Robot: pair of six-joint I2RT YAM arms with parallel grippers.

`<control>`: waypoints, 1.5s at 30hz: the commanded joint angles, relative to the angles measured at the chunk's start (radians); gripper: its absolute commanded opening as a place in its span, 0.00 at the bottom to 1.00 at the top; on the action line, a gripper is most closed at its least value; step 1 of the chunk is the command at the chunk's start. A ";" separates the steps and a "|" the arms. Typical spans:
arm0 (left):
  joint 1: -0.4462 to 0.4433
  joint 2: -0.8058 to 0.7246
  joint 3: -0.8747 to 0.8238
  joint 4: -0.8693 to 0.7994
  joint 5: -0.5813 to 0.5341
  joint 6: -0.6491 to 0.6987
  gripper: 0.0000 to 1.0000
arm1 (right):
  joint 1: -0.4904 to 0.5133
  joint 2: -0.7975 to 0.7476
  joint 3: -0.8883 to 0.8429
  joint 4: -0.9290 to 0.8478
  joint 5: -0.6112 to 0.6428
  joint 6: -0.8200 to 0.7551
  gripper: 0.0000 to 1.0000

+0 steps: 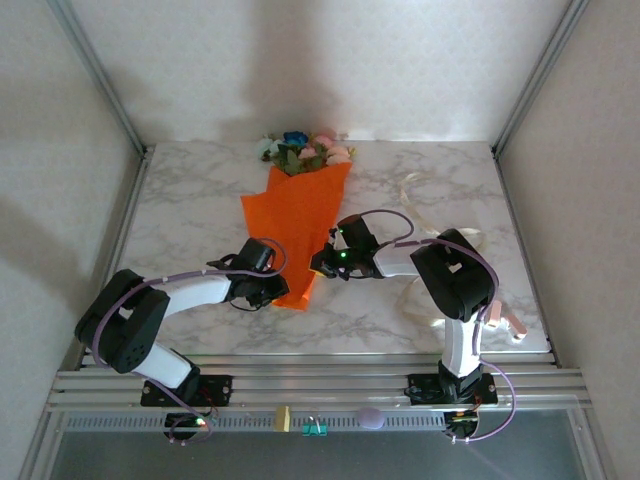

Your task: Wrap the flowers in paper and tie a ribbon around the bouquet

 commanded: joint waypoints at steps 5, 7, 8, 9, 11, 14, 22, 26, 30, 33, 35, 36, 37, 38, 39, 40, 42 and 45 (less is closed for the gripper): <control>0.007 0.068 -0.059 -0.067 -0.053 0.026 0.22 | -0.037 -0.025 0.016 0.001 0.046 -0.016 0.36; 0.006 0.067 -0.058 -0.068 -0.050 0.029 0.21 | -0.057 -0.013 0.033 0.010 0.048 -0.017 0.40; 0.007 0.067 -0.058 -0.067 -0.050 0.029 0.21 | -0.066 0.001 0.051 0.010 0.044 -0.021 0.41; 0.007 0.068 -0.059 -0.068 -0.050 0.030 0.21 | -0.072 0.015 0.070 0.007 0.039 -0.025 0.39; 0.008 0.071 -0.056 -0.070 -0.050 0.034 0.21 | -0.087 0.043 0.100 0.005 0.039 -0.026 0.20; 0.006 0.075 -0.055 -0.070 -0.050 0.037 0.21 | -0.106 0.063 0.118 0.024 0.040 -0.019 0.00; 0.008 0.079 -0.054 -0.078 -0.049 0.041 0.20 | -0.139 0.102 0.186 0.011 0.050 -0.024 0.24; 0.008 0.080 -0.054 -0.079 -0.048 0.043 0.20 | -0.157 0.129 0.228 -0.005 0.060 -0.030 0.23; 0.008 0.083 -0.054 -0.076 -0.047 0.041 0.20 | -0.172 0.149 0.257 -0.009 0.063 -0.030 0.00; 0.008 0.083 -0.053 -0.078 -0.047 0.041 0.20 | -0.179 0.156 0.272 -0.016 0.072 -0.031 0.31; 0.008 0.085 -0.053 -0.078 -0.047 0.042 0.20 | -0.185 0.169 0.285 -0.009 0.079 -0.026 0.32; 0.008 0.086 -0.053 -0.079 -0.047 0.043 0.20 | -0.188 0.180 0.291 0.000 0.079 -0.020 0.26; 0.008 0.087 -0.053 -0.078 -0.047 0.043 0.20 | -0.191 0.190 0.296 0.011 0.079 -0.012 0.08; 0.008 0.087 -0.053 -0.079 -0.046 0.043 0.20 | -0.194 0.196 0.297 0.024 0.084 -0.004 0.00; 0.008 0.089 -0.051 -0.081 -0.045 0.044 0.20 | -0.197 0.202 0.298 0.038 0.088 0.006 0.00; 0.008 0.092 -0.050 -0.081 -0.045 0.047 0.20 | -0.201 0.207 0.301 0.047 0.091 0.014 0.01; 0.007 0.098 -0.047 -0.082 -0.044 0.048 0.20 | -0.207 0.215 0.308 0.057 0.101 0.025 0.26; 0.008 0.101 -0.042 -0.085 -0.043 0.051 0.20 | -0.214 0.236 0.331 0.059 0.105 0.031 0.29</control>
